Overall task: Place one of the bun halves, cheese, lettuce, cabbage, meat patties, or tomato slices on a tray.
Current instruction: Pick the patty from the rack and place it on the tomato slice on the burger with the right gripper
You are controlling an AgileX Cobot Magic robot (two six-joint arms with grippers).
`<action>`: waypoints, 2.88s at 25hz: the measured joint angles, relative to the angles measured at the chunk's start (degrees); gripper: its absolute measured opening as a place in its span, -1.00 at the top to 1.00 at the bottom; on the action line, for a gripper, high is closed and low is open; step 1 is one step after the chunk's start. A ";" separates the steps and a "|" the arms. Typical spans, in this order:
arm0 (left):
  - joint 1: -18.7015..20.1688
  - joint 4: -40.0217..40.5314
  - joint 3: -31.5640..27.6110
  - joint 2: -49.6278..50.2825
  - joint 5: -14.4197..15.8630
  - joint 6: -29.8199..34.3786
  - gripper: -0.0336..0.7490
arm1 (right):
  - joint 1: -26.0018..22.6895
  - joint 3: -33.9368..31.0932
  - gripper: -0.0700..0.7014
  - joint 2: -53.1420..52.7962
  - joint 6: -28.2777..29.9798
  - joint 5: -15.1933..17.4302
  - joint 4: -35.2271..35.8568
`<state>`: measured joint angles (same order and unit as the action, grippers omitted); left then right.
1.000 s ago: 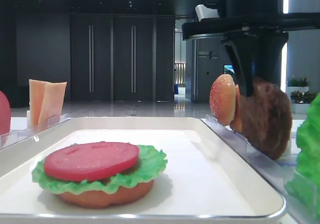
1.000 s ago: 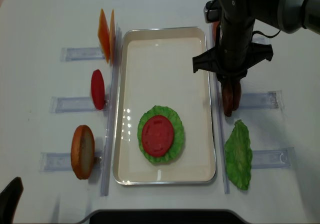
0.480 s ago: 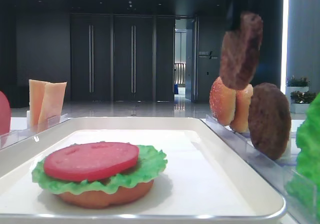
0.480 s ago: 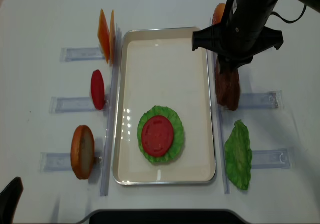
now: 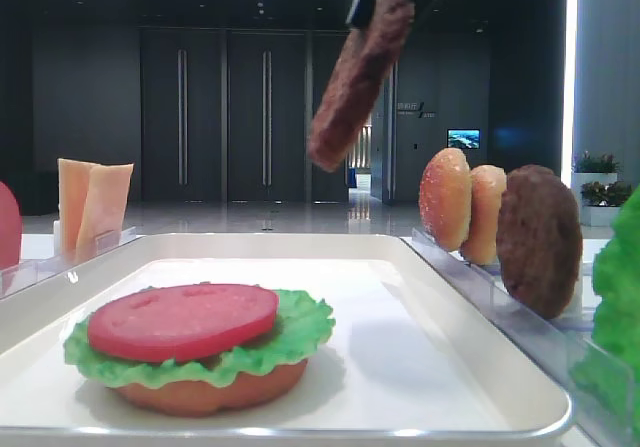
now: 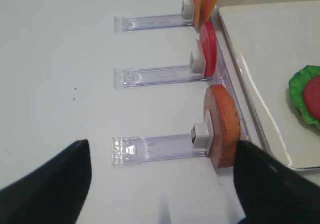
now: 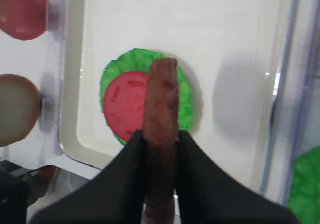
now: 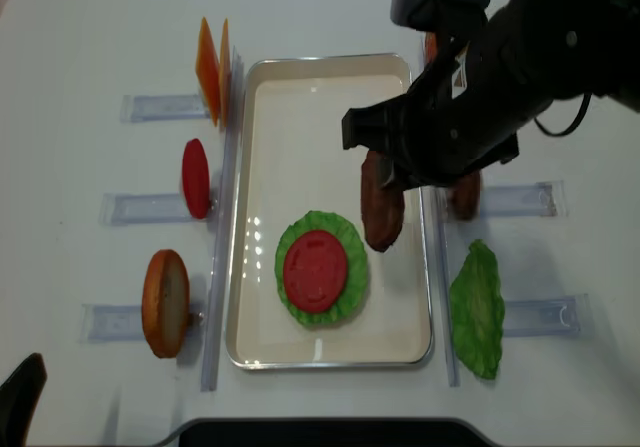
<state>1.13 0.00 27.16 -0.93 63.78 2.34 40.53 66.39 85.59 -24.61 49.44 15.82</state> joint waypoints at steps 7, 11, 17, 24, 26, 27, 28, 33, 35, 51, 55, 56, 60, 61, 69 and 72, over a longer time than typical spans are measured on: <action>0.00 0.00 0.00 0.00 0.00 0.00 -0.85 | 0.00 -9.54 0.50 -1.31 18.56 -13.20 23.69; 0.00 0.00 0.00 0.00 0.00 0.00 -0.85 | -0.06 -14.41 0.50 -1.31 35.89 -18.06 41.95; 0.00 0.00 0.00 0.00 0.00 0.00 -0.85 | -2.26 -22.42 0.50 -1.31 59.51 -20.91 66.56; 0.00 0.00 0.00 0.00 0.00 0.00 -0.85 | -6.09 -28.12 0.50 -1.35 71.31 -20.41 77.10; 0.00 0.00 0.00 0.00 0.00 0.00 -0.85 | -6.32 -28.18 0.50 -1.20 72.45 -20.08 78.18; 0.00 0.00 0.00 0.00 0.00 0.00 -0.85 | -6.32 -28.18 0.50 -0.99 73.09 -19.68 79.08; 0.00 0.00 0.00 0.00 0.00 0.00 -0.85 | -6.32 -28.18 0.50 -0.41 73.83 -18.89 80.13; 0.00 0.00 0.00 0.00 0.00 0.00 -0.85 | -6.02 -28.18 0.50 3.43 79.18 -15.12 86.07; 0.00 0.00 0.00 0.00 0.00 0.00 -0.85 | -5.53 -27.82 0.50 4.85 79.92 -14.76 86.89; 0.00 0.00 0.00 0.00 0.00 0.00 -0.85 | -5.24 -22.67 0.50 10.38 81.41 -13.08 86.99; 0.00 0.00 0.00 0.00 0.00 0.00 -0.85 | -4.56 -22.68 0.50 12.71 81.53 -13.08 87.12; 0.00 0.00 0.00 0.00 0.00 0.00 -0.85 | -4.33 -22.68 0.50 13.06 81.59 -13.08 87.12; 0.00 0.00 0.00 0.00 0.00 0.00 -0.85 | -3.98 -22.68 0.50 13.33 82.10 -13.08 87.19; 0.00 0.00 0.00 0.00 0.00 0.00 -0.85 | -3.98 -22.68 0.50 13.33 82.14 -13.08 87.19; 0.00 0.00 0.00 0.00 0.00 0.00 -0.85 | -3.98 -22.57 0.50 13.33 82.32 -14.09 87.25; 0.00 0.00 0.00 0.00 0.00 0.00 -0.85 | -3.98 -22.54 0.50 13.33 82.27 -14.49 87.25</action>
<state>1.13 0.00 27.16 -0.93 63.78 2.34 36.55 43.86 98.92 57.66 34.95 103.08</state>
